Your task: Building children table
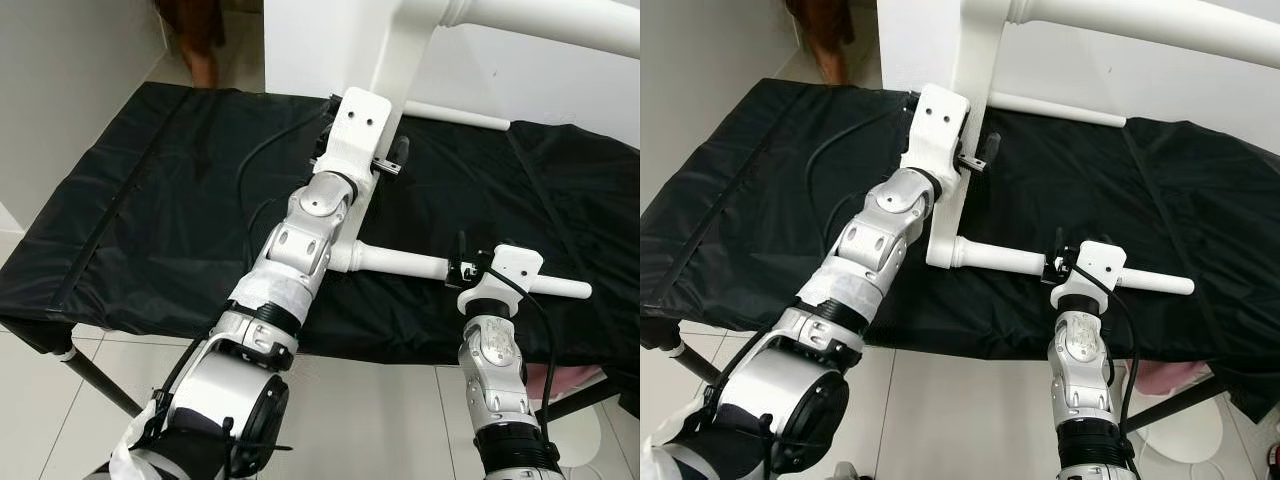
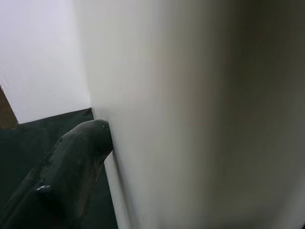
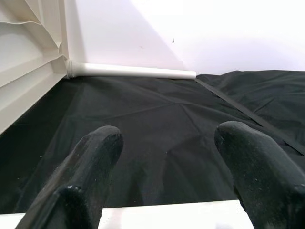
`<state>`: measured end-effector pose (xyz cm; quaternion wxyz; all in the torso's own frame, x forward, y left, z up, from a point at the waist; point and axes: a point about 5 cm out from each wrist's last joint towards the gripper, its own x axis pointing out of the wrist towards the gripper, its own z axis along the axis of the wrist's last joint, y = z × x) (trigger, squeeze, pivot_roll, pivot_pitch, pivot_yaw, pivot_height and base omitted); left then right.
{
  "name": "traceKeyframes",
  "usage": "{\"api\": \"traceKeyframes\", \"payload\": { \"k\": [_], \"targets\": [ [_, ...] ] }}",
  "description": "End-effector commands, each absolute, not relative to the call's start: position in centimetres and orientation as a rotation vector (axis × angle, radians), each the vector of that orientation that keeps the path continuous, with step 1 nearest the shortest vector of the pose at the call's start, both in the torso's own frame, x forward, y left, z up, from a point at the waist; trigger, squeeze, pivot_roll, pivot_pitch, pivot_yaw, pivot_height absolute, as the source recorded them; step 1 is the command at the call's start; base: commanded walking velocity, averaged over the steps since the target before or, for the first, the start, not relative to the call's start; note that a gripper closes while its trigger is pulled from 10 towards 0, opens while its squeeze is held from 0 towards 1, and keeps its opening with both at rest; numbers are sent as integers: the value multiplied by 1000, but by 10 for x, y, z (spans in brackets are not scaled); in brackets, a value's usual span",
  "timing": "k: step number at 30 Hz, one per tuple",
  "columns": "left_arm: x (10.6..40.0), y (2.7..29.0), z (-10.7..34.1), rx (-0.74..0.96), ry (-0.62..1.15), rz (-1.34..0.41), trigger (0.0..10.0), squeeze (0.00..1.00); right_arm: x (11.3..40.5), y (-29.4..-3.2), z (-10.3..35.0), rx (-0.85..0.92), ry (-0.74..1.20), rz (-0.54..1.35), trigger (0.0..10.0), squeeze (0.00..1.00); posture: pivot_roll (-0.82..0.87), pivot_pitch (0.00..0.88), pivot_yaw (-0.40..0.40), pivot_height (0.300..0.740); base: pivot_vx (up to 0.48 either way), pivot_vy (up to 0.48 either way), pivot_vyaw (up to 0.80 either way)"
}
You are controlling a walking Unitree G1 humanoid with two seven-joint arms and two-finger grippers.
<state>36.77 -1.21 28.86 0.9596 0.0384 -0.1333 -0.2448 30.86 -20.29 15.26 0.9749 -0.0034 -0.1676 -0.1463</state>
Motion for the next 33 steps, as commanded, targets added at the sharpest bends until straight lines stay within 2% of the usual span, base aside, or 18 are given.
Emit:
{"api": "traceKeyframes", "payload": {
  "k": [1,7,9,10,11,12,14,15,16,17,29,33],
  "targets": [
    [360,-30,297,-49,-271,-221,10000,0,306,-203,145,-12,-315,-304,10000,0,69,109,-15,740,0,0,0],
    [361,-28,298,-55,-281,-209,10000,0,306,-202,145,-11,-314,-306,10000,0,67,109,-9,740,0,0,0],
    [362,-26,297,-44,-285,-193,7725,0,305,-202,144,-10,-313,-310,10000,0,65,109,-6,740,0,0,0],
    [362,-26,297,-44,-285,-193,7725,0,305,-202,144,-10,-313,-310,10000,0,65,109,-6,740,0,0,0],
    [363,-25,297,-41,-284,-186,3647,0,305,-202,144,-10,-312,-312,10000,0,64,107,-6,740,0,0,0],
    [364,-24,296,-37,-285,-181,2745,0,305,-202,143,-10,-311,-313,10000,0,64,107,-6,740,0,0,0],
    [365,-23,296,-36,-286,-178,2745,0,305,-202,143,-9,-311,-313,10000,0,64,107,-6,740,0,0,0],
    [365,-22,296,-31,-289,-173,1804,0,304,-202,143,-10,-310,-314,10000,0,64,104,-5,740,0,0,0],
    [366,-21,296,-29,-291,-171,1373,0,304,-202,143,-10,-310,-314,10000,0,64,104,-5,740,0,0,0],
    [366,-20,296,-24,-294,-166,78,0,304,-202,143,-10,-310,-315,10000,0,64,104,-5,740,0,0,0],
    [367,-6,300,31,-346,-120,0,0,304,-200,141,-11,-305,-316,10000,0,72,111,-8,740,0,0,0],
    [369,12,302,66,-378,-61,0,0,304,-201,141,-12,-302,-319,10000,0,73,114,-8,740,0,0,0]
  ]
}}
